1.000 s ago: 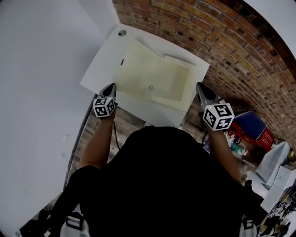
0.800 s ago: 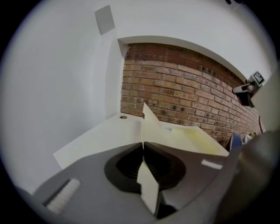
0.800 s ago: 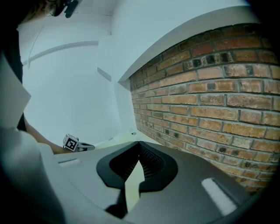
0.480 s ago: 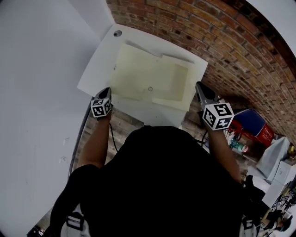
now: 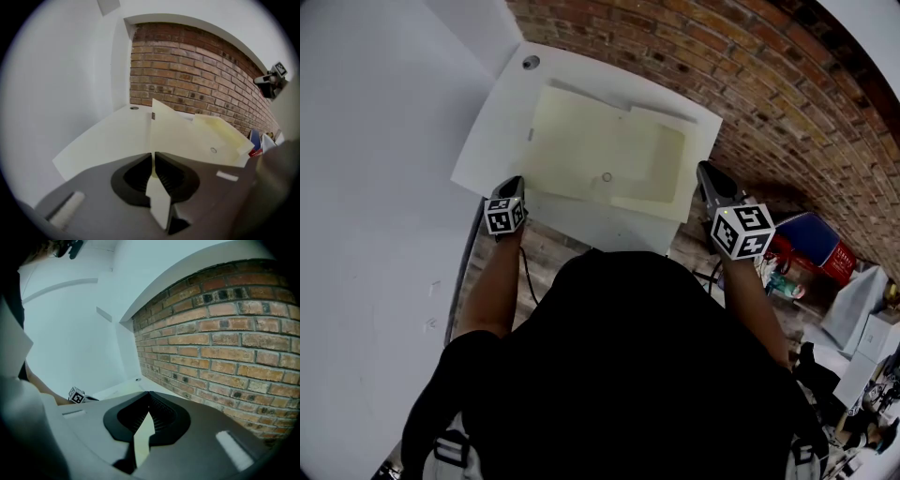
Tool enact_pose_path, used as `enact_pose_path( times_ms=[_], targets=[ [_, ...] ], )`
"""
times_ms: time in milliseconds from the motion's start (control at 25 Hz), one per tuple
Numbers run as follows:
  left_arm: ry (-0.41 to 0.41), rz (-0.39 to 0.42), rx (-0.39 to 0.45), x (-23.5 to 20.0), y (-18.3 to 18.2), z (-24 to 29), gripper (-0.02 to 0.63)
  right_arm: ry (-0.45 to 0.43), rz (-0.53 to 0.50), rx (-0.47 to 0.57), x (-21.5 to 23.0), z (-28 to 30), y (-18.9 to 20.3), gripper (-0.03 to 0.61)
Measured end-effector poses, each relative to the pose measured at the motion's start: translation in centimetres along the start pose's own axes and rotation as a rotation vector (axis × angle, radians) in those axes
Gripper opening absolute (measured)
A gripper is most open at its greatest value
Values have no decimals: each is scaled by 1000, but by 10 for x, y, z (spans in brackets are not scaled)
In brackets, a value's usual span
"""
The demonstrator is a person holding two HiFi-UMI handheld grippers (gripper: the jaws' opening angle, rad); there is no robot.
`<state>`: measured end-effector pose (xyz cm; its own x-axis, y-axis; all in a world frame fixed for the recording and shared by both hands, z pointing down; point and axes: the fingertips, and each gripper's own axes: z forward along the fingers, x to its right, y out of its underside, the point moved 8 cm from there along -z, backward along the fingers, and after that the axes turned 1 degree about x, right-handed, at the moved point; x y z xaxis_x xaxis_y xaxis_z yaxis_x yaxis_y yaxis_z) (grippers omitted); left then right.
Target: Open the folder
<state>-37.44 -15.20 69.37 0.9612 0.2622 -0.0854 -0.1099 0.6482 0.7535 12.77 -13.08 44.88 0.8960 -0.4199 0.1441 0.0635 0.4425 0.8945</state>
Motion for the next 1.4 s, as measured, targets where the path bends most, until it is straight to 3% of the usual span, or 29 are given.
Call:
enact_pose_path(
  times_ms=[600, 1400],
  targets=[
    [26, 82, -135, -12, 21, 30, 20, 23, 15, -35, -5, 18, 6, 0],
    [36, 125, -225, -11, 37, 41, 0, 39, 20, -53, -10, 16, 13, 0]
  ],
)
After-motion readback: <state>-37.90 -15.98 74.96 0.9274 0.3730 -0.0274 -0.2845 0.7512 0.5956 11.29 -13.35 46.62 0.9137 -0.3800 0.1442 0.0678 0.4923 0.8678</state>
